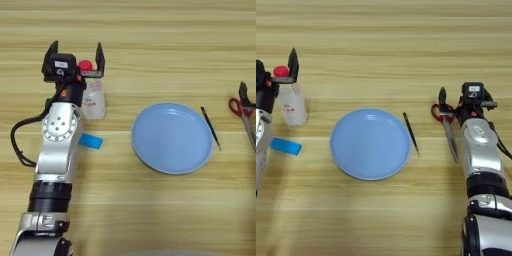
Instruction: Move the objects on the table
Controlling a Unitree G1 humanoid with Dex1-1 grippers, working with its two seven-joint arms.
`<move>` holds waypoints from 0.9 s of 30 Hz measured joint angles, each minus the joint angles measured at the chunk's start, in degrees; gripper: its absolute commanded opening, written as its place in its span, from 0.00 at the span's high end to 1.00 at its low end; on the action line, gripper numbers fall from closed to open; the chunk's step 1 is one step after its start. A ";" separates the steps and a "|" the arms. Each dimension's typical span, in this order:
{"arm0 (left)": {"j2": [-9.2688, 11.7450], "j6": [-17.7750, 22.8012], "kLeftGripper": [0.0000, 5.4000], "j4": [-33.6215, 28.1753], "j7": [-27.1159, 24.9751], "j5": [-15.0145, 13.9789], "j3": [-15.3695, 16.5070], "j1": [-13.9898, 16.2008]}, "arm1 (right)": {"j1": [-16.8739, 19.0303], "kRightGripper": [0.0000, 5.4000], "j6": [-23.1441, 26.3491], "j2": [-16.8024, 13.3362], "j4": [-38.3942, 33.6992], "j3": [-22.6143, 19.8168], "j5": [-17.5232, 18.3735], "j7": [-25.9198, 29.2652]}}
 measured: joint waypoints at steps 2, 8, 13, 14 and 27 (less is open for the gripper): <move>0.09 0.28 0.00 0.20 0.04 0.26 -0.04 0.00 | 0.00 0.01 -0.01 0.00 0.00 0.03 0.00 0.00; 0.34 1.93 0.00 1.35 0.14 1.24 -0.52 0.34 | 0.00 0.01 -0.04 0.00 0.01 0.20 0.00 -0.01; 0.30 3.12 0.00 3.02 0.00 1.38 -0.84 0.48 | -0.03 0.01 -0.10 0.00 0.15 0.34 -0.01 -0.04; 0.28 3.44 0.00 3.17 -0.07 1.36 -1.00 0.52 | -0.04 0.01 -0.13 0.00 0.33 0.39 -0.01 -0.05; -0.64 5.66 0.00 5.81 -0.46 0.86 -1.07 0.62 | -0.05 0.01 -0.14 0.16 0.42 0.62 0.01 -0.09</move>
